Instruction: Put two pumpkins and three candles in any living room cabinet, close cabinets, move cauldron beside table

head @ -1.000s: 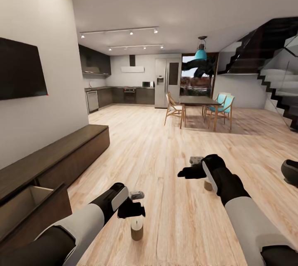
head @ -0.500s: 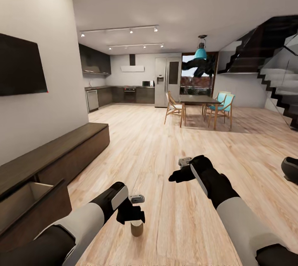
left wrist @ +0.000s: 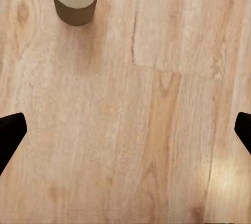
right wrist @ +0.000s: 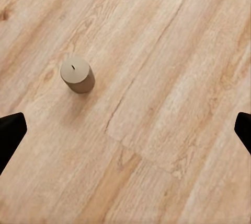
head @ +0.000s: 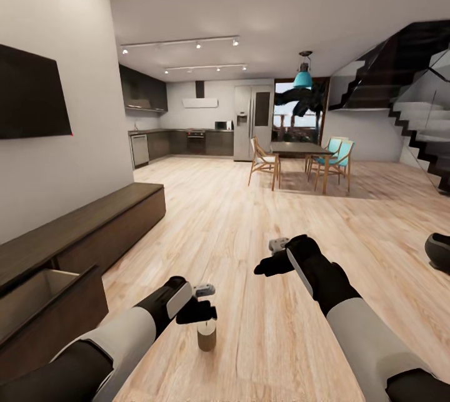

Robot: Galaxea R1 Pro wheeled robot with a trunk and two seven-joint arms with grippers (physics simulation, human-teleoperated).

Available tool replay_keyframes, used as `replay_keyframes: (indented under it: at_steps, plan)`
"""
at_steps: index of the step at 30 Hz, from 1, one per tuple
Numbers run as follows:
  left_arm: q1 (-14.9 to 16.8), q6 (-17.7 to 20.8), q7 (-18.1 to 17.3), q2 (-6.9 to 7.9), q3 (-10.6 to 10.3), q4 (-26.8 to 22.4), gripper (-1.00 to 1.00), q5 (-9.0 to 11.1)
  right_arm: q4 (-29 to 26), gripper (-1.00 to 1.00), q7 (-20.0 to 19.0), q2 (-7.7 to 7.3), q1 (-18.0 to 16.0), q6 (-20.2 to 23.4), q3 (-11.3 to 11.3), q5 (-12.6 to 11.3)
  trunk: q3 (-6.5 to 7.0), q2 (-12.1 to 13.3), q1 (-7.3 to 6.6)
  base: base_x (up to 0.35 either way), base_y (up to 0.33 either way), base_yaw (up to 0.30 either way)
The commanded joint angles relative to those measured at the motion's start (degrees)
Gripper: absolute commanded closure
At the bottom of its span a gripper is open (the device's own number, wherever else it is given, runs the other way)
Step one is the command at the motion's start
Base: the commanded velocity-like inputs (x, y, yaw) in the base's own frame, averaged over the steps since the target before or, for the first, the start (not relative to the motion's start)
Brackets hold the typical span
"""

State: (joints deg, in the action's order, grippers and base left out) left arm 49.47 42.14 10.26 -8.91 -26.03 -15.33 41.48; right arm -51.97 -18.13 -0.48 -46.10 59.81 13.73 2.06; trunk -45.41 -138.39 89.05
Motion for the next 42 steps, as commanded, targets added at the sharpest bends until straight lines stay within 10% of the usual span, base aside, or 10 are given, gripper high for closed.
replay_keyframes:
  at_steps: [1,21,30,42]
  plan:
    - [0.05,-0.33,0.39,0.03,-0.37,-0.08,-1.00,0.62,-0.06,-1.00,-0.23,-0.05,-0.05,0.19,0.15,0.23,-0.25,-0.45,0.21,0.000,0.000,0.000]
    - [0.03,-6.12,0.27,0.03,-1.09,0.04,-1.00,0.48,-0.06,-1.00,-0.16,-0.01,0.04,0.19,0.30,0.23,-4.22,-4.97,2.86,0.000,0.000,0.000]
    - [0.02,-6.11,0.89,-0.19,-1.36,-0.03,-1.00,-10.46,-0.06,-1.00,-0.16,0.00,0.04,0.19,0.33,0.23,-6.21,-5.09,3.09,0.000,0.000,0.000]
    - [0.02,-6.51,5.90,-0.14,-0.33,-0.74,-1.00,-11.50,-0.06,-1.00,-0.16,0.02,0.04,0.19,0.33,0.23,-8.87,-5.25,3.40,0.000,0.000,0.000]
